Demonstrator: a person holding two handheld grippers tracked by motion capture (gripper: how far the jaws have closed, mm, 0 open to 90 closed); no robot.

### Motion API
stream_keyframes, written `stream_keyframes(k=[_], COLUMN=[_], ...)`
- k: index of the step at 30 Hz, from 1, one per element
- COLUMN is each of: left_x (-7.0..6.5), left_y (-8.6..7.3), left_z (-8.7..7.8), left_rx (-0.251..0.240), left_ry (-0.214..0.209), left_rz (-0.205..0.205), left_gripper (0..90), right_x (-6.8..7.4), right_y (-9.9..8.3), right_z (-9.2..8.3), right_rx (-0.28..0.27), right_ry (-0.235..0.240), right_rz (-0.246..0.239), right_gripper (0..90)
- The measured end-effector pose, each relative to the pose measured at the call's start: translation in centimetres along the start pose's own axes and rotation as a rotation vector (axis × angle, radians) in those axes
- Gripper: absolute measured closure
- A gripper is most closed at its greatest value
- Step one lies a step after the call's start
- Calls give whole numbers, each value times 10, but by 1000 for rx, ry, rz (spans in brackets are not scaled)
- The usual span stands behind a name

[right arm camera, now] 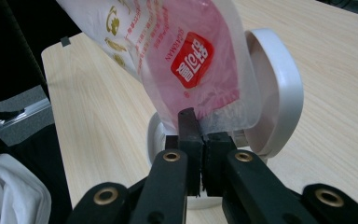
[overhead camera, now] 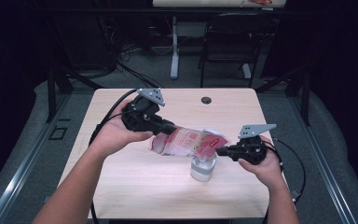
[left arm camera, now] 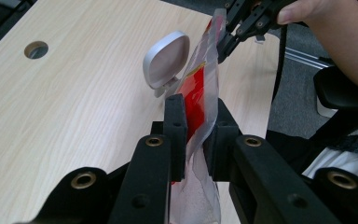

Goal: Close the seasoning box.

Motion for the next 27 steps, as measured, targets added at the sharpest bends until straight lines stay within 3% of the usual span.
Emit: stream_keyframes(k=[9,22,27], left_x=[4,6,8], left_y=[-14,-28,-34], left_z=[-1,-5,-5], left_rx=[-15,-29,-36], left_ry=[-1,4,6], left_rz=[-19,-27,-33], left_gripper=[811,811,811], right_x=[1,1,0], right_y=[1,4,0], right_z=[4,8,13], right_rx=[-11,-77,-67], right_ry=[5,24,37], right_rz=[0,22,30], right_gripper=[889,856,840])
Point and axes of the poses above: each handheld gripper's, and its own axes: z roughly forward along the jaws, y roughly out of its top, x roughly to its left, the point moved 5 cm from there along z, roughly forward along the jaws, and after that the axes turned 3 degrees about -x, right-handed, at the moved point
